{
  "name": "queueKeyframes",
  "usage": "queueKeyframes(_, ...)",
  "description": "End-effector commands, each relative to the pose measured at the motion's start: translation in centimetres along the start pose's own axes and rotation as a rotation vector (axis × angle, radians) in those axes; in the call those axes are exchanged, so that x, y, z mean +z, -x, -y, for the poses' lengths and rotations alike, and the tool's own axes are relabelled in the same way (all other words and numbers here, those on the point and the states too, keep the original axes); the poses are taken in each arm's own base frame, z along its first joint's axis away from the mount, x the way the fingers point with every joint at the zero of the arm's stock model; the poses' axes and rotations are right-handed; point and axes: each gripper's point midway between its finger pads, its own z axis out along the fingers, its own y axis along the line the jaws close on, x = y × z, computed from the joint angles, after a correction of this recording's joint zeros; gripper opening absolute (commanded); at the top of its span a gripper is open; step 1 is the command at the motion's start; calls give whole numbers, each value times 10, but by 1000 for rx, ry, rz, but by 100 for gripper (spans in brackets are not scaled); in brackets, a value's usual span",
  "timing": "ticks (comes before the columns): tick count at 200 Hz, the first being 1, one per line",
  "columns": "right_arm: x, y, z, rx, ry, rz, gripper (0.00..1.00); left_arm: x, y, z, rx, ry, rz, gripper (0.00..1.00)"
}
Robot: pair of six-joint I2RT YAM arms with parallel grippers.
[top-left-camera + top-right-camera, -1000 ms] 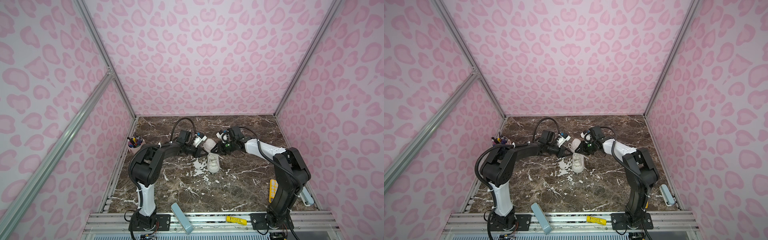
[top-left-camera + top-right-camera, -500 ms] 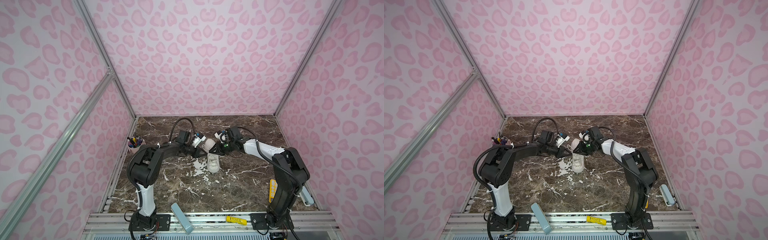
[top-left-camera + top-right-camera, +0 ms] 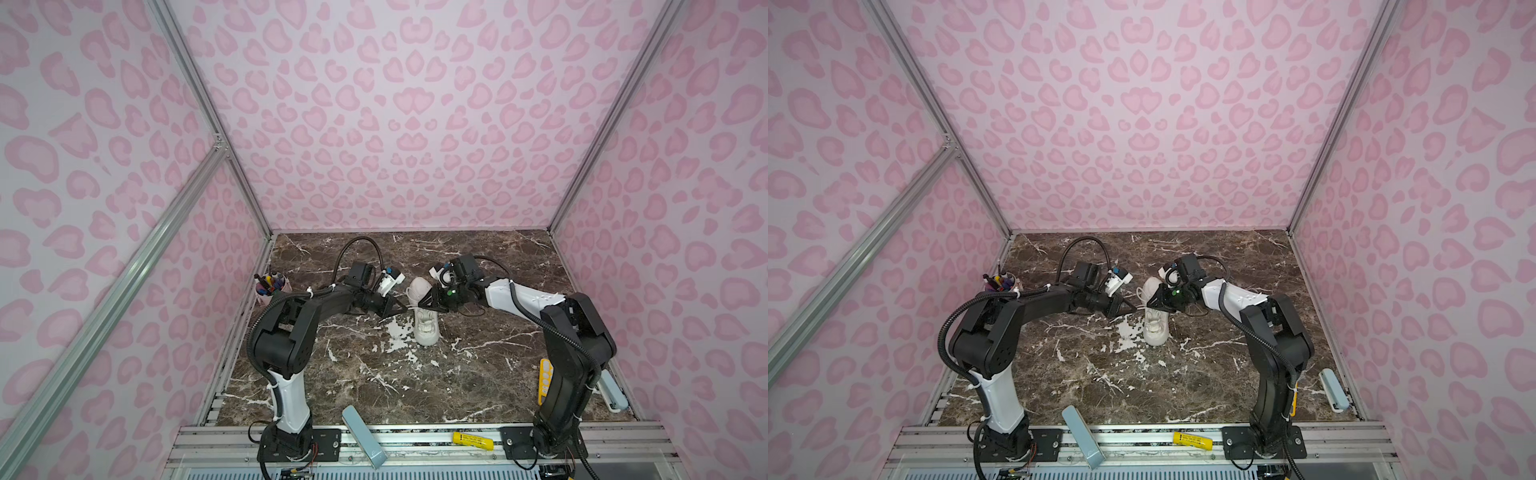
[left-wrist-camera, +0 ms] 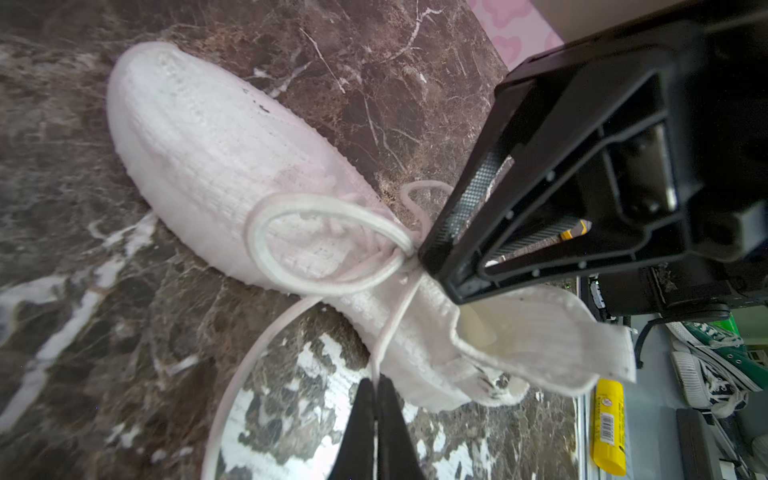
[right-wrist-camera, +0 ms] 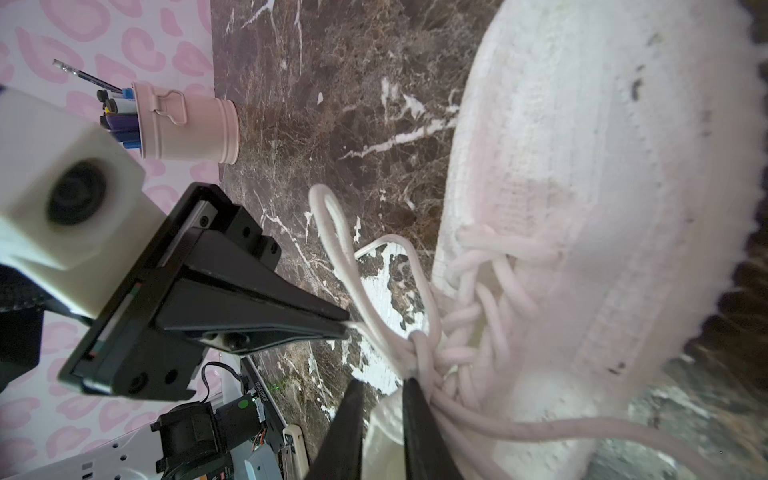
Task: Tie the shoes
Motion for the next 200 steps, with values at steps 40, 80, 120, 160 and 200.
queueKeyframes(40, 0, -1, 5, 6, -17, 2, 20, -19, -14, -14, -12, 63, -22, 4)
queueKeyframes(80, 0, -2, 6, 5, -18, -1, 20, -24, -12, -20, -26, 93, -15, 4)
queueKeyframes(120, 0, -2, 7, 7, -21, -2, 20, -26, -13, -32, -56, 166, -9, 4)
queueKeyframes(160, -1, -2, 6, 2, -21, -3, 20, -29, -12, -36, -65, 209, 0, 4)
queueKeyframes(200, -4, 1, -7, -12, 32, 9, 24, -26, -12, -18, -42, 121, -4, 30)
